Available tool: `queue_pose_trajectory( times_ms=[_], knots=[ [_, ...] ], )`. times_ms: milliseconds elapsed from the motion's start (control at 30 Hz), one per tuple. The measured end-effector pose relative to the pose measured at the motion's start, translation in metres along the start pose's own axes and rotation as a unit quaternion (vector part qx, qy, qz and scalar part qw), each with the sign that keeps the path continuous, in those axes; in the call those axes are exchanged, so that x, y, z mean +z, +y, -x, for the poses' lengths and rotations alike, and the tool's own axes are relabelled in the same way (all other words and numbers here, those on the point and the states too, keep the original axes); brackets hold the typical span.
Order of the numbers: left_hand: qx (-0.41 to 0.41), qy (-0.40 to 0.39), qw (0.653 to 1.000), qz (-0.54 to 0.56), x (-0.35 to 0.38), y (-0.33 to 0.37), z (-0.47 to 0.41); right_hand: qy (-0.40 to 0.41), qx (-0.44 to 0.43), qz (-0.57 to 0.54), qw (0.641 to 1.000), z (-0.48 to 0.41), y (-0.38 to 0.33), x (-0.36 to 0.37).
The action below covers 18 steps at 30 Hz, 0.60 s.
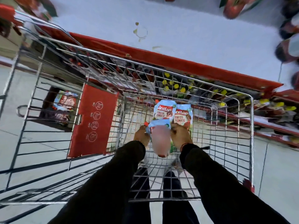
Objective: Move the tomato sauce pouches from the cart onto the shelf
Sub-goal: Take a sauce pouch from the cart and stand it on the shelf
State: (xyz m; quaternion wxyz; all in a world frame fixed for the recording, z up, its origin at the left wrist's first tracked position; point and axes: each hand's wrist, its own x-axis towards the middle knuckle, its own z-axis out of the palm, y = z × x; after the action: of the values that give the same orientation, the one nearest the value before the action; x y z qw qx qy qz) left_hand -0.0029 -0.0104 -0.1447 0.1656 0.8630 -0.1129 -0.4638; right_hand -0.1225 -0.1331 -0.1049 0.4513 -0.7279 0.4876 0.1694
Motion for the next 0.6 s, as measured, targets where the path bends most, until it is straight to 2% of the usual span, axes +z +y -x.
queue_pose_trajectory(
  times_ms=[133, 267, 600],
  knots=[
    [0.002, 0.067, 0.998, 0.019, 0.000, 0.001, 0.007, 0.015, 0.015, -0.064, 0.998, 0.004, 0.013, -0.003],
    [0.049, 0.068, 0.996, 0.011, -0.002, -0.003, 0.024, 0.028, 0.014, -0.098, 0.995, 0.023, 0.021, -0.008],
    [0.187, 0.116, 0.973, 0.076, -0.067, 0.011, 0.099, 0.046, -0.079, -0.144, 0.985, 0.088, -0.022, -0.046]
  ],
)
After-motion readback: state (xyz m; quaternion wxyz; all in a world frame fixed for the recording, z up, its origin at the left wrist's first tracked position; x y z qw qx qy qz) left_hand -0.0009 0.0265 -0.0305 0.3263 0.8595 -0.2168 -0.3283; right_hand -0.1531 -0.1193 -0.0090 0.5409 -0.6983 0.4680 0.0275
